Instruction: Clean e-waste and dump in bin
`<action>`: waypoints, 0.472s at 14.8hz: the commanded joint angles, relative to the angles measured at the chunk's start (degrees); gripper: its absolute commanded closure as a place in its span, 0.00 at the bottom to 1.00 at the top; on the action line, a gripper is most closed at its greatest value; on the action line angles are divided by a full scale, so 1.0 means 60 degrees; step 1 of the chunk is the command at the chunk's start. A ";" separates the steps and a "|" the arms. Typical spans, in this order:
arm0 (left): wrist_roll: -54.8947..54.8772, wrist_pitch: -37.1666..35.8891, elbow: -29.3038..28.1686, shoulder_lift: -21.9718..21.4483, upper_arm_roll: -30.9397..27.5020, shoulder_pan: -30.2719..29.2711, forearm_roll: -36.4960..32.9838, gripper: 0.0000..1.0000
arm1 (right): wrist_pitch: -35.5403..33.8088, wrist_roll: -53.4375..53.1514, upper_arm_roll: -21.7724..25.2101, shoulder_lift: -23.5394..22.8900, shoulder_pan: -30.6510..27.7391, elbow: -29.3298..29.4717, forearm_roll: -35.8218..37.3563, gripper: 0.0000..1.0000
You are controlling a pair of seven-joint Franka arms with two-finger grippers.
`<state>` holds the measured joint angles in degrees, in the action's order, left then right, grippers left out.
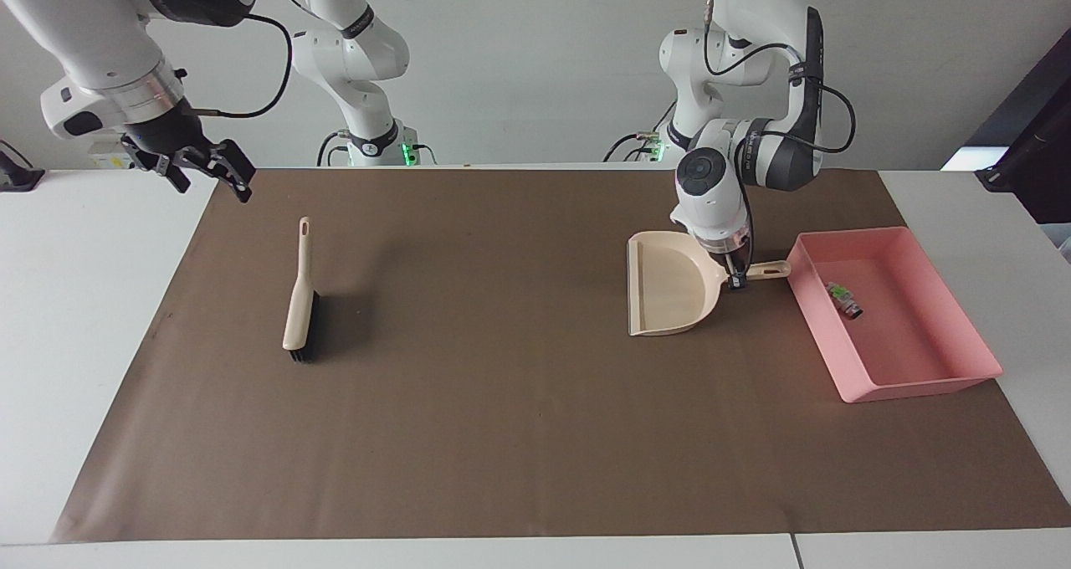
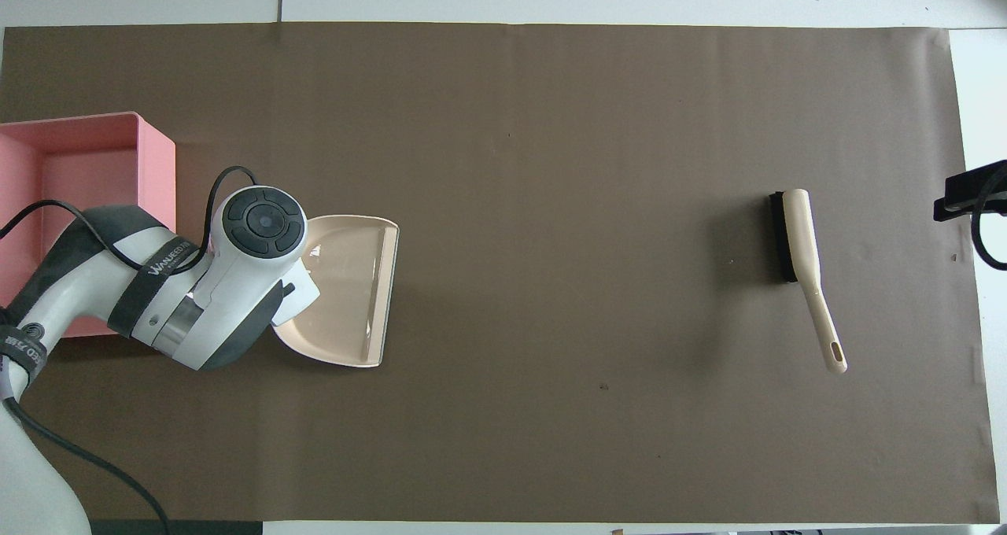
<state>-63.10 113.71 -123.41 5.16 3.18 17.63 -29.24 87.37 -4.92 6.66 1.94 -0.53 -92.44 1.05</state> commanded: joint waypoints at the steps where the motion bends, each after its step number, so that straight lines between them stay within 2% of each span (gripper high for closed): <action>1: 0.0424 0.0151 -0.0116 -0.0098 -0.0163 0.0153 0.0113 0.56 | 0.0013 -0.0088 -0.0378 0.0219 -0.0279 -0.0239 0.0118 0.00; 2: 0.0438 0.0150 -0.0116 -0.0141 -0.0163 0.0153 0.0127 0.42 | -0.0002 -0.0088 -0.0363 0.0234 -0.0235 -0.0239 0.0118 0.00; 5: 0.1122 -0.0170 -0.0043 -0.0593 -0.0163 0.0050 0.0128 0.16 | 0.0013 -0.0088 -0.0348 0.0263 -0.0191 -0.0253 0.0060 0.00; 7: 0.2002 -0.0493 -0.0028 -0.0931 -0.0193 -0.0052 0.0128 0.06 | 0.0013 -0.0088 -0.0348 0.0278 -0.0176 -0.0253 0.0045 0.00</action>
<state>-54.97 112.74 -122.98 3.09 2.58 17.56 -29.23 87.37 -4.92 5.15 2.16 -1.11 -92.46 1.05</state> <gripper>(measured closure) 0.115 0.000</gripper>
